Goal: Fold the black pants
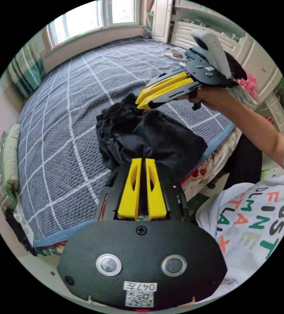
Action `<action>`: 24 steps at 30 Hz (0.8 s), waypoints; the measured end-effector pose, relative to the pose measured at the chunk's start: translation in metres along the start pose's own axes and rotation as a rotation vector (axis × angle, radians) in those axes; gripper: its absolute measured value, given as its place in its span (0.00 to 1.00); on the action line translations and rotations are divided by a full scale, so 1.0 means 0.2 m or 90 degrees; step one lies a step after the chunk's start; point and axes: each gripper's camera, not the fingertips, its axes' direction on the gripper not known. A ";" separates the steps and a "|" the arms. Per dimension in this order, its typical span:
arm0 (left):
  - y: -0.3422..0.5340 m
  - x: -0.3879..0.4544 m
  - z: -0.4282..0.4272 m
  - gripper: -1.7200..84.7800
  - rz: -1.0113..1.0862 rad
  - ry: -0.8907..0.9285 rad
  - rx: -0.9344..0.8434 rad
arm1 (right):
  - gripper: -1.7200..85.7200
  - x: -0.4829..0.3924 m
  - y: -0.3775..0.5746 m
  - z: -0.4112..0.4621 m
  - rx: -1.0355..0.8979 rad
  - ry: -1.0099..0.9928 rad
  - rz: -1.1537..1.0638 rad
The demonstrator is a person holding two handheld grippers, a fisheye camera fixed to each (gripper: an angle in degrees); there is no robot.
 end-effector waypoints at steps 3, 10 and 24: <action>-0.01 -0.01 0.14 0.05 -0.038 0.037 -0.019 | 0.02 0.04 0.06 0.29 -0.104 -0.006 0.023; 0.04 -0.09 -0.18 0.16 -0.156 0.055 0.105 | 0.12 0.06 0.25 -0.04 0.025 -0.030 0.074; -0.09 0.09 0.18 0.11 -0.229 0.126 0.032 | 0.16 -0.05 0.74 0.07 -0.125 0.030 0.267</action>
